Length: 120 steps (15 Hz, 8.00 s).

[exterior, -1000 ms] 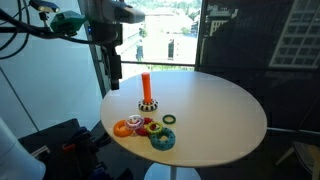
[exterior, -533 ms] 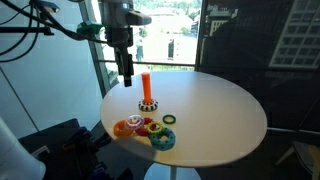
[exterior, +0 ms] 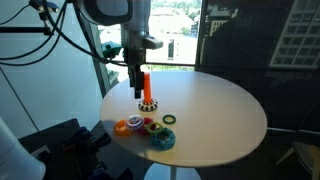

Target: Pick up the clear ring and put it on the ring holder

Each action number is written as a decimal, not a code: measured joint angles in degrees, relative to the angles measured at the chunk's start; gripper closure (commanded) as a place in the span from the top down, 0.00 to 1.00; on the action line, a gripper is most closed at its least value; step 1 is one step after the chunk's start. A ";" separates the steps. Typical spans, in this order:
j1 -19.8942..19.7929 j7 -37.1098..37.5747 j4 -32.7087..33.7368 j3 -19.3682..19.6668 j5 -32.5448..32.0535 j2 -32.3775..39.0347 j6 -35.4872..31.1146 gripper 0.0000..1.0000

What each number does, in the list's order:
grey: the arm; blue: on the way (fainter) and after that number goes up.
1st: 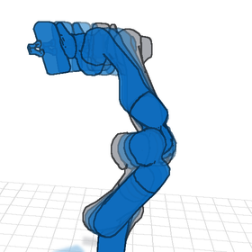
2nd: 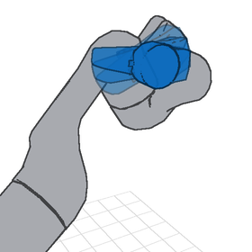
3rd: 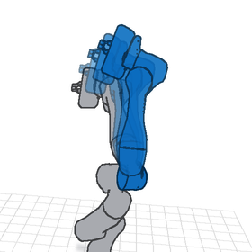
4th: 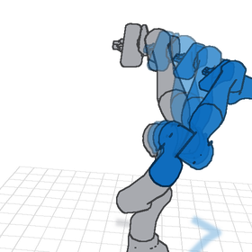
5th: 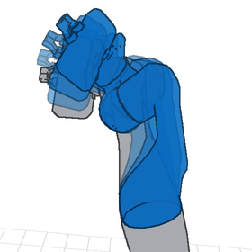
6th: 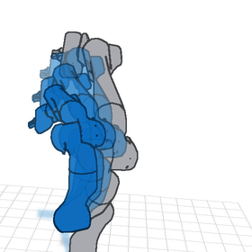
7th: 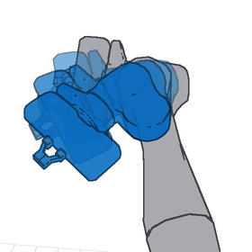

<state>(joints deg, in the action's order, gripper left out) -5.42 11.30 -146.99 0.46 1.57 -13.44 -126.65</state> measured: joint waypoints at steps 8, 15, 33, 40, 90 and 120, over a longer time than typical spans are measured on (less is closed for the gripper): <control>0.30 1.78 1.06 -0.07 0.00 4.50 -0.95 1.00; 0.64 1.92 -1.20 -0.07 -0.13 5.87 -4.46 1.00; 2.44 7.59 -6.39 -0.20 -0.81 12.99 -20.63 1.00; 2.83 10.07 -6.41 -0.11 -2.46 16.64 -26.74 1.00; 4.73 12.64 -7.60 2.59 -5.53 18.38 -29.12 0.69; 6.00 11.17 13.06 -2.51 0.31 5.83 3.42 0.69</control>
<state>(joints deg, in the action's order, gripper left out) 0.58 22.47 -133.94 -2.05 1.89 -7.61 -123.23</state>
